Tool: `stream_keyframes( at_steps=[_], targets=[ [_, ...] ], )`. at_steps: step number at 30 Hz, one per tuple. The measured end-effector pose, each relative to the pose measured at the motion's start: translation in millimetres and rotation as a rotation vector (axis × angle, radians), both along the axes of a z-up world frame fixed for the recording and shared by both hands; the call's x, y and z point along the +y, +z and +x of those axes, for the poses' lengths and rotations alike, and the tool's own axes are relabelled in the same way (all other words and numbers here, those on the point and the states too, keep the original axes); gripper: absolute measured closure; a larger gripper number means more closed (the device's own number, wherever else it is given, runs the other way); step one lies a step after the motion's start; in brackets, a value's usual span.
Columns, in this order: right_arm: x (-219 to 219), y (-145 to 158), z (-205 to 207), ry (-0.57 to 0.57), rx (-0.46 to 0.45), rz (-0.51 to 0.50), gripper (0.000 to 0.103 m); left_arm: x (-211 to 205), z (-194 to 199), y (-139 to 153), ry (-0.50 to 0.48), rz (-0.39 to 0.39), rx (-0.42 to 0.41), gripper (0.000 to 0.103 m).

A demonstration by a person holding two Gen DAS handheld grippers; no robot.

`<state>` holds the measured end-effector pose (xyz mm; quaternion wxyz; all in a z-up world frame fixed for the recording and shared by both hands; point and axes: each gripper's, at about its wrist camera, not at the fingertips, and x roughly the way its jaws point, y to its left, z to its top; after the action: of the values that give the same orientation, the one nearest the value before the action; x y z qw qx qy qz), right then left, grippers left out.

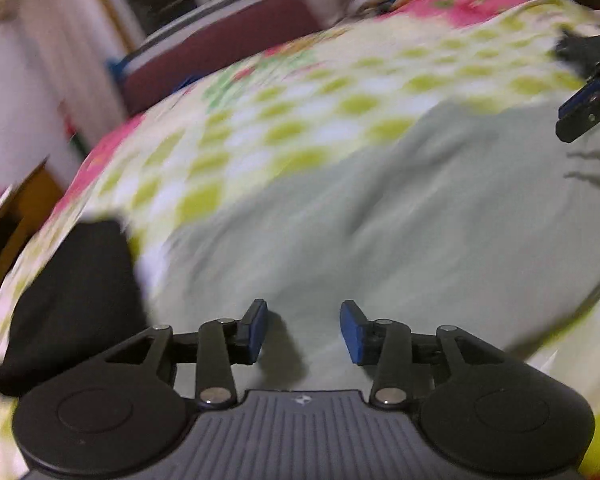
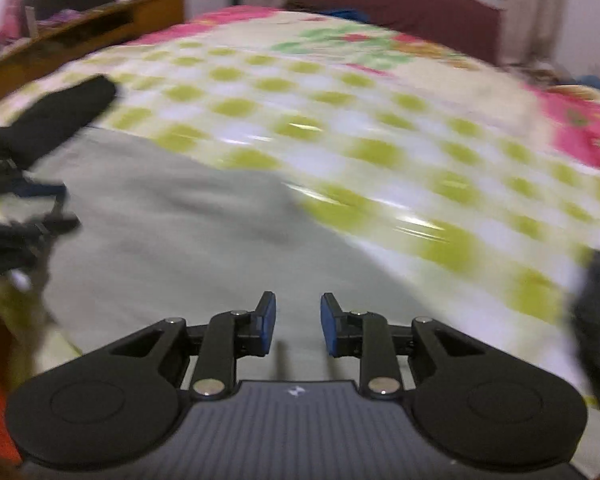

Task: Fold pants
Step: 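Grasp the pants leg near the dark cuff with the right gripper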

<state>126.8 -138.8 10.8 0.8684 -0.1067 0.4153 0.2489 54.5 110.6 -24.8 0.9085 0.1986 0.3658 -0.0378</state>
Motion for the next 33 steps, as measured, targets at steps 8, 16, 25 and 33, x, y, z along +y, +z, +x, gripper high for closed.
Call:
stream_keyframes(
  at_steps=[8,16,25,33],
  targets=[
    [51.4,-27.8,3.6,0.035,0.115,-0.021,0.075,36.6,-30.5,-0.5,0.019,-0.012,-0.03,0.039],
    [-74.2,-13.1,-32.7,-0.399,0.135,0.105,0.075,23.8,-33.7,9.4,0.008,0.019,-0.053,0.039],
    [-267.4,2.2,-125.6,-1.02,-0.041,0.276,0.069,-87.5,-32.2,32.6,-0.268,0.011,-0.094,0.039],
    [-349.6,-29.9,-158.0,-1.228,-0.068,0.585,0.065,-193.8,-45.6,35.3,-0.561,0.047,-0.072,0.039]
  ],
)
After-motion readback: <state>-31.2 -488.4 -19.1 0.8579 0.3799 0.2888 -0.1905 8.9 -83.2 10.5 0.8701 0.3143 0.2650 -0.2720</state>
